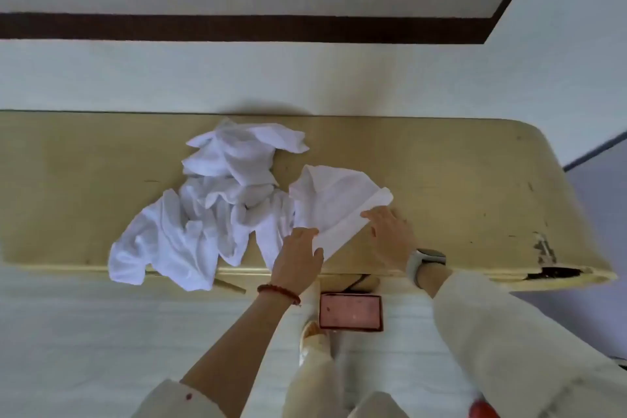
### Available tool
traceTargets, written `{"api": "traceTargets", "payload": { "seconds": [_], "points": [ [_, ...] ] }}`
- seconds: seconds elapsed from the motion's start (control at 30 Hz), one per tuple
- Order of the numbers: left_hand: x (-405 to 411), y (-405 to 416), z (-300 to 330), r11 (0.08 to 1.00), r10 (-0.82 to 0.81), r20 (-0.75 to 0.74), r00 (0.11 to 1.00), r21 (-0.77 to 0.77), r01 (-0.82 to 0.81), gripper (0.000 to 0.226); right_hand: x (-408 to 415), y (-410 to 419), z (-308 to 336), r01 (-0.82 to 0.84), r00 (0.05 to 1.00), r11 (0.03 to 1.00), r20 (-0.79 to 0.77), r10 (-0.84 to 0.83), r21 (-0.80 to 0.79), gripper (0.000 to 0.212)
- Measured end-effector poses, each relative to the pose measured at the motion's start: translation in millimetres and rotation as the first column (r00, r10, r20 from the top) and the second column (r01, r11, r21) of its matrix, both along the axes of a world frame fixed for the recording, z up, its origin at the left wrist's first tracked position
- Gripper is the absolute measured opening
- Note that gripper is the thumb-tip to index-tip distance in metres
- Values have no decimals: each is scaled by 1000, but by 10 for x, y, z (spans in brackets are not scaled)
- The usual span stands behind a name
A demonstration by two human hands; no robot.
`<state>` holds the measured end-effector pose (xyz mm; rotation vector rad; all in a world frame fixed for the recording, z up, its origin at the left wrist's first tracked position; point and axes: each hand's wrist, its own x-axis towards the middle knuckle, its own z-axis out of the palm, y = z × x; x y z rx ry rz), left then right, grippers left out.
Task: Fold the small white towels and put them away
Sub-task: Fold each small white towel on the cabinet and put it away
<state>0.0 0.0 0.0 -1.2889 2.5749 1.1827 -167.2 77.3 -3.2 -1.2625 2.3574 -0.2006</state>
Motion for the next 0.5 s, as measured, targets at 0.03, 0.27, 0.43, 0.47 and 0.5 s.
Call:
{"api": "traceTargets", "payload": {
  "seconds": [0.03, 0.27, 0.43, 0.47, 0.5],
  "points": [
    [-44, -50, -70, 1000, -24, 64, 998, -5, 24, 42, -64, -65, -43, -36, 997, 998, -67, 39, 48, 46],
    [-235, -134, -421, 999, -8, 201, 980, -36, 15, 41, -578, -331, -432, -168, 950, 937, -202, 237, 306, 52],
    [-323, -148, -457, 996, 82, 201, 976, -47, -74, 26, -770, -360, -520, -203, 944, 942, -203, 261, 266, 30],
    [-365, -138, -427, 995, 91, 203, 975, -66, -79, 25, -814, -323, -512, -189, 961, 954, -155, 228, 232, 26],
    [-429, -131, -381, 993, 100, 199, 975, -82, -85, 25, -880, -272, -490, -151, 982, 970, -86, 170, 188, 23]
  ]
}}
